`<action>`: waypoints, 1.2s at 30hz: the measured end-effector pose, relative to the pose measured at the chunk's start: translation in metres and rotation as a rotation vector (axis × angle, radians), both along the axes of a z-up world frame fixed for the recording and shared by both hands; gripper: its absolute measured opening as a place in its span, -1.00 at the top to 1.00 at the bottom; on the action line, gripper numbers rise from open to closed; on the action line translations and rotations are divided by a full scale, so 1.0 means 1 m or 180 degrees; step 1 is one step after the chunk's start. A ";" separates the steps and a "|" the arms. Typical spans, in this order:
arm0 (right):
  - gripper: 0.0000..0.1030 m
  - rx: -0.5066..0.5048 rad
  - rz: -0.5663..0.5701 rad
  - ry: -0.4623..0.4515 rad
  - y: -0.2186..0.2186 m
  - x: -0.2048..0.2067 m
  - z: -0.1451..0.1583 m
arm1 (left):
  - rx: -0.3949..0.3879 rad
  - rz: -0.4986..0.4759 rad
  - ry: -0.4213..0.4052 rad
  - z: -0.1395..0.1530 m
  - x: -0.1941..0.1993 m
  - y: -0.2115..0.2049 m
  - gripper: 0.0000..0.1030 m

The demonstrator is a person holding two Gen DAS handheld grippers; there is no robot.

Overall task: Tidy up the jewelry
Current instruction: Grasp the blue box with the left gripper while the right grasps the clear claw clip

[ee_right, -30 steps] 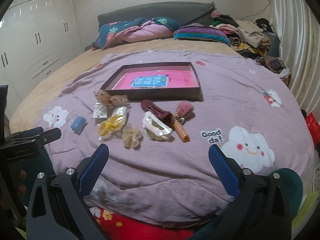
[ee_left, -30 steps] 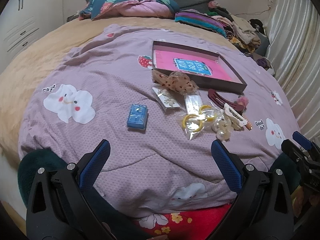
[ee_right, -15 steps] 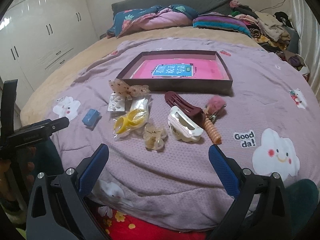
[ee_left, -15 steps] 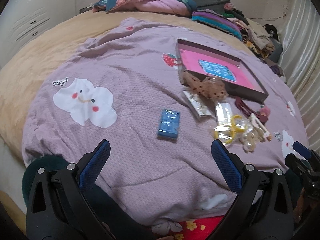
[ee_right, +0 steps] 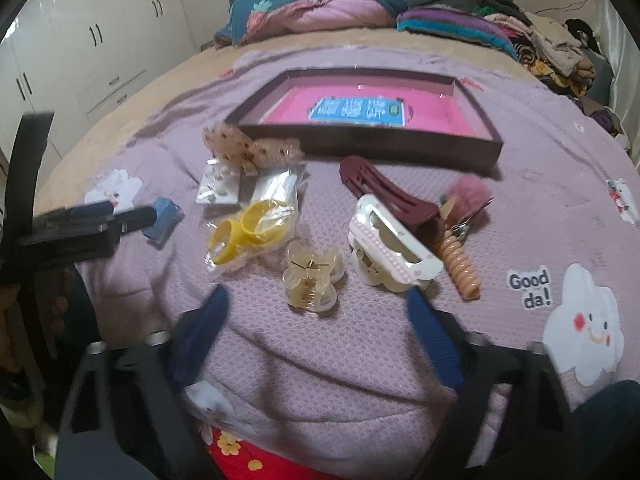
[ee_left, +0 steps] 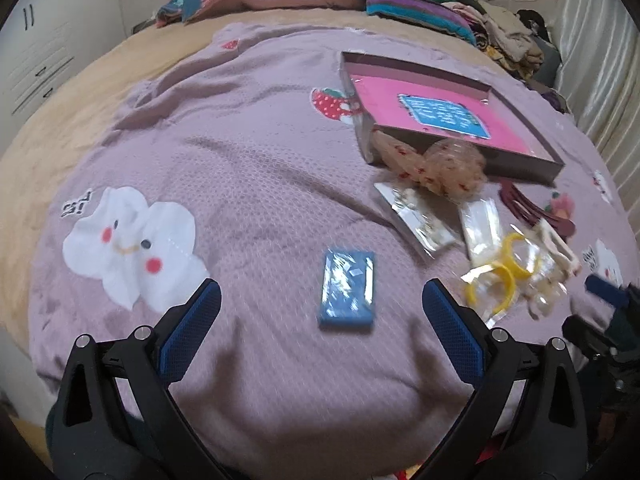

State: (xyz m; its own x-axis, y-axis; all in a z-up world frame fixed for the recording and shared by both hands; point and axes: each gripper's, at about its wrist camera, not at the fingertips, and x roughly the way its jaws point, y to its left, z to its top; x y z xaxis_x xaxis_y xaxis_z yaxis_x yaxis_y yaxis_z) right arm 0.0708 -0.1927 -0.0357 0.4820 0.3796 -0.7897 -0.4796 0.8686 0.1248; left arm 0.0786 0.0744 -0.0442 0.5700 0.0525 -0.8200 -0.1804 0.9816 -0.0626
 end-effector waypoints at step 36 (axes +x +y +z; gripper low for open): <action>0.26 0.0257 -0.0010 -0.0040 -0.031 0.009 0.004 | -0.0202 -0.0376 0.0022 0.009 0.009 -0.028 0.52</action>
